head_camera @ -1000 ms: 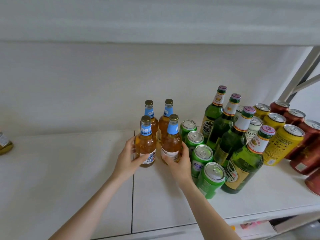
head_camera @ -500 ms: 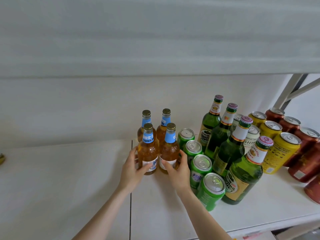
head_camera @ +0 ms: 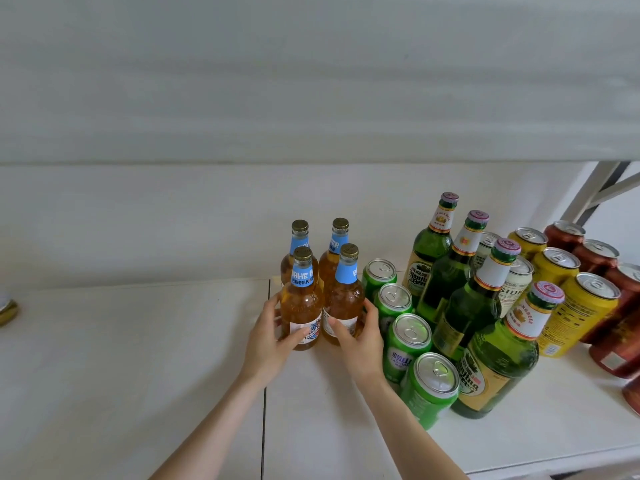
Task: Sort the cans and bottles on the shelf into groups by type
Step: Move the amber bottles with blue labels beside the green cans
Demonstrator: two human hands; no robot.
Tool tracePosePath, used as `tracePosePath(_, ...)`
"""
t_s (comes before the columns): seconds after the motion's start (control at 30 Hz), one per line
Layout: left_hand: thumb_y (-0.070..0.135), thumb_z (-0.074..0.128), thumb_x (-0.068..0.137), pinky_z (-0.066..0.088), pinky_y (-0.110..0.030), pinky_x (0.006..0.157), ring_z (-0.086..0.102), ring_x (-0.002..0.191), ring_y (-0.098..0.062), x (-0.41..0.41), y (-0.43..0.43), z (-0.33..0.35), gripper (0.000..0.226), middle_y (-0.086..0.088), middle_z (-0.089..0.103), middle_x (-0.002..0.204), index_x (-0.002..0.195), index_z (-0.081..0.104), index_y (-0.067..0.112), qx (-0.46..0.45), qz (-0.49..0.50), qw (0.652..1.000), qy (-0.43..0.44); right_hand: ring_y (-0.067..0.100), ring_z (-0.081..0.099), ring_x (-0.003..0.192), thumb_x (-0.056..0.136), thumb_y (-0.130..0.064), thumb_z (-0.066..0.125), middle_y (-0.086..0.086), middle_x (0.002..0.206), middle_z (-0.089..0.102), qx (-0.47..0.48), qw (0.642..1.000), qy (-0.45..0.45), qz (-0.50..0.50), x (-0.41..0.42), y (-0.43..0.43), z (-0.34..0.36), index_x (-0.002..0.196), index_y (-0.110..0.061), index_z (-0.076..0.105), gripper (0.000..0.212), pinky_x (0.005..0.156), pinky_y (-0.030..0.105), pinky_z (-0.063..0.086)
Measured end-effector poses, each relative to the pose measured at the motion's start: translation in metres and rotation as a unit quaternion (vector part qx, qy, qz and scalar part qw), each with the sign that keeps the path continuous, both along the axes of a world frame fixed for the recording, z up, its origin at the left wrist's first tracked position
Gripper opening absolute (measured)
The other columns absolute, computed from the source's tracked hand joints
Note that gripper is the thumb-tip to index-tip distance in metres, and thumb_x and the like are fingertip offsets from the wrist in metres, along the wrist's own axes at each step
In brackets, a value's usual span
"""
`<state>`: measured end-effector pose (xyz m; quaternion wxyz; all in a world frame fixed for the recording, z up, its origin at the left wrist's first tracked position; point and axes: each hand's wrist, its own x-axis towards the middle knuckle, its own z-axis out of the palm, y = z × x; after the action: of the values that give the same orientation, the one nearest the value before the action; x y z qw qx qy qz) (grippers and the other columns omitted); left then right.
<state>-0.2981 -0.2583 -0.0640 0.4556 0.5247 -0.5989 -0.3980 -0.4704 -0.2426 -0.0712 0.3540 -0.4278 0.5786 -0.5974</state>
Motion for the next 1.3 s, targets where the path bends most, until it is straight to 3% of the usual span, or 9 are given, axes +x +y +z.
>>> tracePosePath(0.3, 0.027, 0.078, 0.081, 0.055, -0.023, 0.087, 0.061, 0.113, -0.004, 0.006, 0.001, 0.005, 0.074, 0.014, 0.06, 0.126, 0.14, 0.037, 0.039, 0.006, -0.021, 0.999, -0.032, -0.015, 0.059, 0.103, 0.08, -0.019, 0.08, -0.023, 0.117, 0.058, 0.029, 0.999, 0.017, 0.01, -0.001, 0.003, 0.007, 0.138, -0.027, 0.041, 0.07, 0.083, 0.008, 0.049)
tracePosePath(0.43, 0.038, 0.07, 0.086, 0.048, -0.04, 0.1, 0.051, 0.125, -0.013, 0.019, 0.005, 0.014, 0.071, 0.004, 0.054, 0.137, 0.146, 0.032, 0.038, -0.006, -0.032, 0.991, -0.13, -0.007, 0.059, 0.106, 0.084, -0.022, 0.077, -0.012, 0.127, 0.059, 0.051, 0.998, 0.029, 0.014, -0.002, 0.01, 0.014, 0.143, -0.021, 0.039, 0.071, 0.09, 0.015, 0.049)
tracePosePath(0.53, 0.043, 0.067, 0.087, 0.046, -0.033, 0.096, 0.052, 0.12, -0.017, 0.034, 0.013, 0.018, 0.065, -0.003, 0.055, 0.13, 0.145, 0.039, 0.033, -0.041, -0.021, 0.973, -0.225, -0.018, 0.056, 0.097, 0.085, -0.024, 0.074, -0.011, 0.124, 0.058, 0.075, 0.995, 0.072, -0.003, 0.001, 0.024, 0.017, 0.142, -0.021, 0.041, 0.066, 0.078, 0.002, 0.044)
tracePosePath(0.6, 0.04, 0.066, 0.089, 0.048, -0.034, 0.092, 0.053, 0.119, -0.022, 0.044, 0.022, 0.019, 0.057, -0.004, 0.054, 0.129, 0.141, 0.046, 0.027, -0.09, -0.012, 0.949, -0.302, -0.004, 0.057, 0.111, 0.085, -0.026, 0.073, -0.009, 0.129, 0.055, 0.092, 0.987, 0.129, -0.003, 0.003, 0.036, 0.019, 0.141, -0.023, 0.04, 0.065, 0.088, 0.013, 0.045)
tracePosePath(0.7, 0.033, 0.071, 0.086, 0.051, -0.043, 0.09, 0.058, 0.113, -0.032, 0.055, 0.039, 0.017, 0.049, -0.01, 0.06, 0.126, 0.13, 0.06, 0.016, -0.17, 0.001, 0.878, -0.447, 0.024, 0.045, 0.13, 0.086, -0.026, 0.066, 0.003, 0.146, 0.044, 0.126, 0.941, 0.314, 0.018, 0.007, 0.055, 0.018, 0.148, -0.019, 0.031, 0.072, 0.102, 0.04, 0.043)
tracePosePath(0.8, 0.028, 0.08, 0.076, 0.051, -0.053, 0.09, 0.062, 0.111, -0.035, 0.062, 0.055, 0.01, 0.049, -0.013, 0.065, 0.12, 0.12, 0.067, 0.011, -0.216, 0.019, 0.837, -0.503, 0.03, 0.038, 0.133, 0.087, -0.034, 0.059, 0.006, 0.154, 0.033, 0.141, 0.867, 0.478, 0.013, 0.018, 0.078, 0.018, 0.152, -0.017, 0.024, 0.075, 0.101, 0.043, 0.041)
tracePosePath(0.97, 0.032, 0.073, 0.081, 0.045, -0.059, 0.096, 0.058, 0.121, -0.033, 0.075, 0.081, -0.004, 0.046, -0.013, 0.063, 0.128, 0.123, 0.065, 0.013, -0.221, 0.03, 0.817, -0.531, 0.036, 0.044, 0.13, 0.082, -0.036, 0.062, 0.013, 0.148, 0.043, 0.122, 0.799, 0.589, 0.006, 0.029, 0.105, 0.012, 0.148, -0.014, 0.036, 0.075, 0.101, 0.051, 0.039)
tracePosePath(1.1, 0.04, 0.04, 0.086, 0.042, -0.061, 0.097, 0.058, 0.122, -0.032, 0.085, 0.106, -0.011, 0.052, -0.012, 0.063, 0.129, 0.123, 0.066, 0.014, -0.207, 0.033, 0.817, -0.537, 0.036, 0.035, 0.139, 0.084, -0.035, 0.061, 0.015, 0.154, 0.035, 0.105, 0.762, 0.638, 0.023, 0.035, 0.119, 0.011, 0.147, -0.017, 0.036, 0.07, 0.11, 0.058, 0.028)
tracePosePath(1.3, 0.027, 0.076, 0.08, 0.041, -0.063, 0.1, 0.054, 0.126, -0.033, 0.105, 0.148, -0.017, 0.051, -0.012, 0.06, 0.134, 0.127, 0.062, 0.013, -0.149, 0.027, 0.833, -0.532, 0.031, 0.016, 0.148, 0.093, -0.037, 0.051, 0.012, 0.161, 0.019, 0.096, 0.733, 0.67, 0.069, 0.052, 0.151, 0.007, 0.152, -0.019, 0.022, 0.067, 0.115, 0.059, 0.014)
